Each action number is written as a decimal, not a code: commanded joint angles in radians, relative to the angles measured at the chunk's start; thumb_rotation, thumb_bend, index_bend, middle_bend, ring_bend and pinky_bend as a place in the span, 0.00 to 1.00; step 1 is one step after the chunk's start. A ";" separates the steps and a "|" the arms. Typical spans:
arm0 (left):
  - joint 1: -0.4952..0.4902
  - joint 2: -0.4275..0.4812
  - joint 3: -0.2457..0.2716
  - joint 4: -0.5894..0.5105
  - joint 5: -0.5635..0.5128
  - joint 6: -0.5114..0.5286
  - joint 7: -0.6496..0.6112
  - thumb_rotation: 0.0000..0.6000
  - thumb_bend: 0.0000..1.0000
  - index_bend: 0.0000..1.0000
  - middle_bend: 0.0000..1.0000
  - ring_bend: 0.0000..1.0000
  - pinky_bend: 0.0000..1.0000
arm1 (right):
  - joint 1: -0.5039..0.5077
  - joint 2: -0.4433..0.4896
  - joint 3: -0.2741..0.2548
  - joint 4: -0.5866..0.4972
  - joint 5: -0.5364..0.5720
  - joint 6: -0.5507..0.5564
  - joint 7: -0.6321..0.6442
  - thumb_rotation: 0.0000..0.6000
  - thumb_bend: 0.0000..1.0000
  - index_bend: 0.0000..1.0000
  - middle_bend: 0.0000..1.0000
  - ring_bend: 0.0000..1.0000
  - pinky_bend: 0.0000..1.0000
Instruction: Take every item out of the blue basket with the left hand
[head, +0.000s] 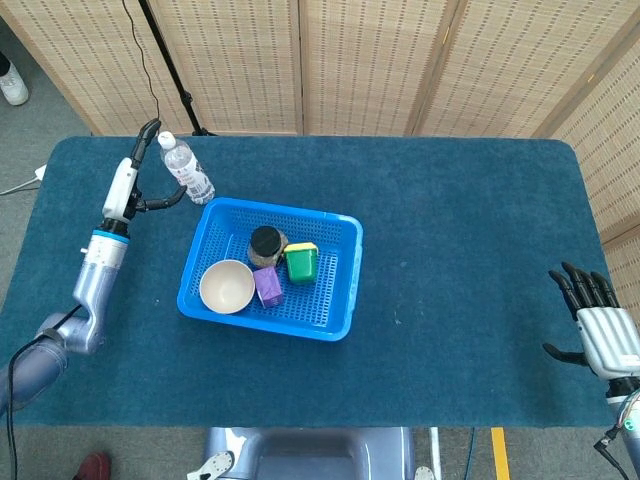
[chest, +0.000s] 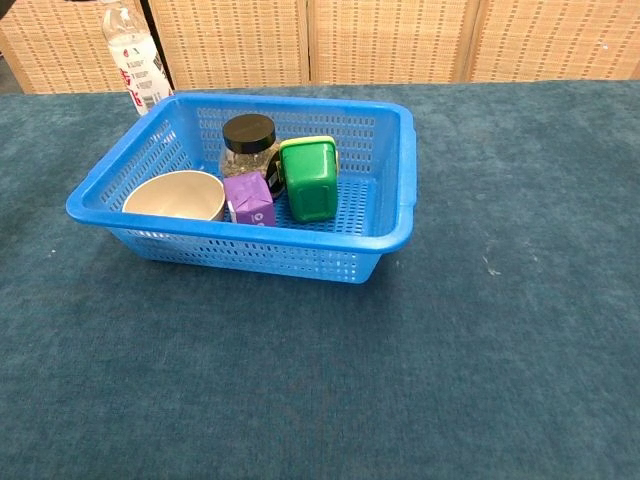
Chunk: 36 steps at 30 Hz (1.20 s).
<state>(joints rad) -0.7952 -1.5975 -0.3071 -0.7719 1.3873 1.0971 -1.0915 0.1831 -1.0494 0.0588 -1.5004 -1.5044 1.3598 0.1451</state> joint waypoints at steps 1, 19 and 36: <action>0.047 0.102 0.040 -0.177 0.104 0.146 0.059 1.00 0.25 0.00 0.00 0.00 0.00 | -0.002 0.003 -0.001 -0.003 -0.004 0.005 0.004 1.00 0.00 0.00 0.00 0.00 0.00; -0.051 0.348 0.191 -0.712 0.028 -0.293 1.014 1.00 0.20 0.00 0.00 0.00 0.00 | -0.006 0.020 0.004 -0.002 0.006 0.004 0.037 1.00 0.00 0.00 0.00 0.00 0.00; -0.186 0.134 0.150 -0.555 -0.354 -0.429 1.422 1.00 0.20 0.00 0.00 0.00 0.00 | 0.000 0.017 0.008 0.009 0.024 -0.018 0.042 1.00 0.00 0.00 0.00 0.00 0.00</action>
<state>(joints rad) -0.9700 -1.4506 -0.1512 -1.3376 1.0462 0.6741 0.3210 0.1835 -1.0320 0.0671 -1.4909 -1.4810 1.3417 0.1871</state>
